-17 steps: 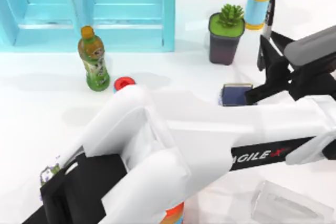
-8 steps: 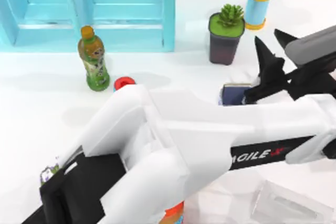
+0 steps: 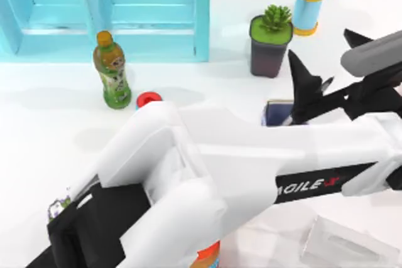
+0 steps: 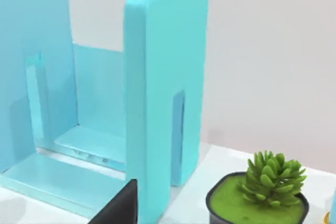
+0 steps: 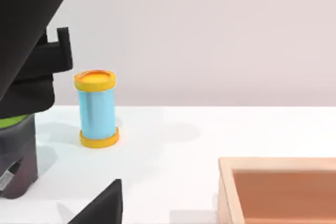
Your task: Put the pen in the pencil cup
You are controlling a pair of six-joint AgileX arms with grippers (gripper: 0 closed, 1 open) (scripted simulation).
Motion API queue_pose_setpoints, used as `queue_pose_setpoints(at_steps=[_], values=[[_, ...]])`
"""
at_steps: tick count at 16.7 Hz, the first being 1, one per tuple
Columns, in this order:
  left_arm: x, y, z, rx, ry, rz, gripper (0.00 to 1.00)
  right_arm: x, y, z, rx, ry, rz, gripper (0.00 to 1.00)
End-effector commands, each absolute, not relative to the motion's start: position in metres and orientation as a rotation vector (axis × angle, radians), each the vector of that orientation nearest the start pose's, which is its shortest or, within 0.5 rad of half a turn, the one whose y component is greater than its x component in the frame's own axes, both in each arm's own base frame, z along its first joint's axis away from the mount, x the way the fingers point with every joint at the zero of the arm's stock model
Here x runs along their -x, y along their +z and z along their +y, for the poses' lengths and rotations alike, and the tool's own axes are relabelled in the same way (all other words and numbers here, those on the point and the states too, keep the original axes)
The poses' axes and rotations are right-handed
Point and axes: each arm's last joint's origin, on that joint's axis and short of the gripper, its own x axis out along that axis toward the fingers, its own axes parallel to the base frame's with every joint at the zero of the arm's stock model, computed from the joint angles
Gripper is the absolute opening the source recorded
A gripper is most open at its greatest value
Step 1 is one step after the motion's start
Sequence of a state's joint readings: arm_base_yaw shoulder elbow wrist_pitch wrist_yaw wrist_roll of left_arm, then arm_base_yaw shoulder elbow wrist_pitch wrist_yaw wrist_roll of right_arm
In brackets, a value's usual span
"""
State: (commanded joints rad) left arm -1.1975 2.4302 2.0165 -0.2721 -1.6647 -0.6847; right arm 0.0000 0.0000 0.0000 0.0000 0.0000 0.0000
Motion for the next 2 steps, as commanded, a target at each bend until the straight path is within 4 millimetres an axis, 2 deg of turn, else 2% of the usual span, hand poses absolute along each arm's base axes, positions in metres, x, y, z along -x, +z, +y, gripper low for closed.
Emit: queue_pose_setpoints(at_steps=[2], values=[[-0.2257,0.1873,-0.4741,-0.013,0.47,-0.058,1.0,-0.1057,0.16,-0.0012,0.0,0.0,0.0,1.0]])
